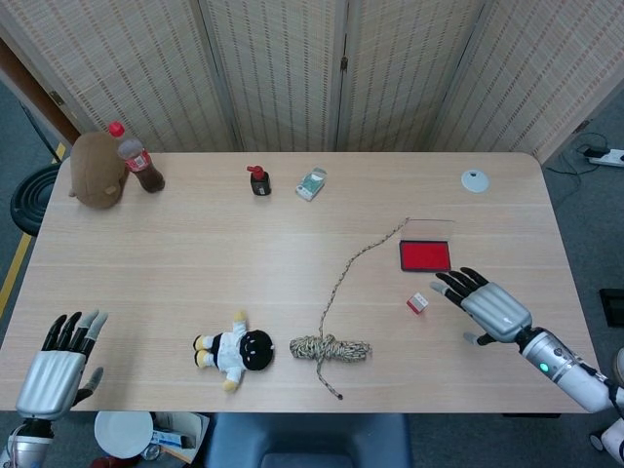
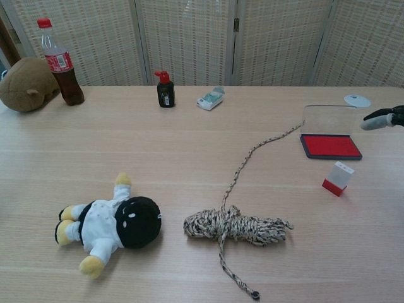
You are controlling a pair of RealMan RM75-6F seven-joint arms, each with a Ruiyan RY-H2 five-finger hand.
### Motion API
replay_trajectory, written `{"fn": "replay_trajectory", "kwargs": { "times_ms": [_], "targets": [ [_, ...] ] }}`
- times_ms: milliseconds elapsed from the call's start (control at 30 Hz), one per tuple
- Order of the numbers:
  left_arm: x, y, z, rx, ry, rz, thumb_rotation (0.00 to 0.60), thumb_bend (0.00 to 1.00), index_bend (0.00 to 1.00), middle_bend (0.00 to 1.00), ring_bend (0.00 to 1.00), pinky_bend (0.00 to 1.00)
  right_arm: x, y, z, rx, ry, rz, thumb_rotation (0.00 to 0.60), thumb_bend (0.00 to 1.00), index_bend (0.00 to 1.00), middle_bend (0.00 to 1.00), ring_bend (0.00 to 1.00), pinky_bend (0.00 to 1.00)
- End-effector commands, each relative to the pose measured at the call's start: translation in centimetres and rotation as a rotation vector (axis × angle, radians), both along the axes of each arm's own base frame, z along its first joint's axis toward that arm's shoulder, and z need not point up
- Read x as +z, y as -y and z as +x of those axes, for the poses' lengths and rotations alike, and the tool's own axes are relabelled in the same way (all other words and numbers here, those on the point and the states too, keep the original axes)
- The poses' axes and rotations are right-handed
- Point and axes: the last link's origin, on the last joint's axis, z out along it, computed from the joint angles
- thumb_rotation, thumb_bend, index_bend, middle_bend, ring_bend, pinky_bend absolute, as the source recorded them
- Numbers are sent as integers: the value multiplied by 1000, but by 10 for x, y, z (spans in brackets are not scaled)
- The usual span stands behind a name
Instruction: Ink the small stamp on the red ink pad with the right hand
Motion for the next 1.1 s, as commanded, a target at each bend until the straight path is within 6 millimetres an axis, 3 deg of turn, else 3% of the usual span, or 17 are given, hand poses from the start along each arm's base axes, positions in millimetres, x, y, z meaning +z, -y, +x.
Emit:
{"fn": "replay_trajectory", "kwargs": {
  "times_ms": [33,233,1100],
  "targets": [
    [1,1,1,2,3,8,600,337,0,0,0,57,-10,13,1,5,22,9,600,245,117,0,0,0],
    [3,5,2,-8,11,14,600,336,0,0,0,57,-23,23,2,-38,37,42,600,265,188,0,0,0],
    [9,7,1,-6,23,34,600,337,0,0,0,57,-61,54,-1,-57,8,51,600,271,188,0,0,0]
  ]
}}
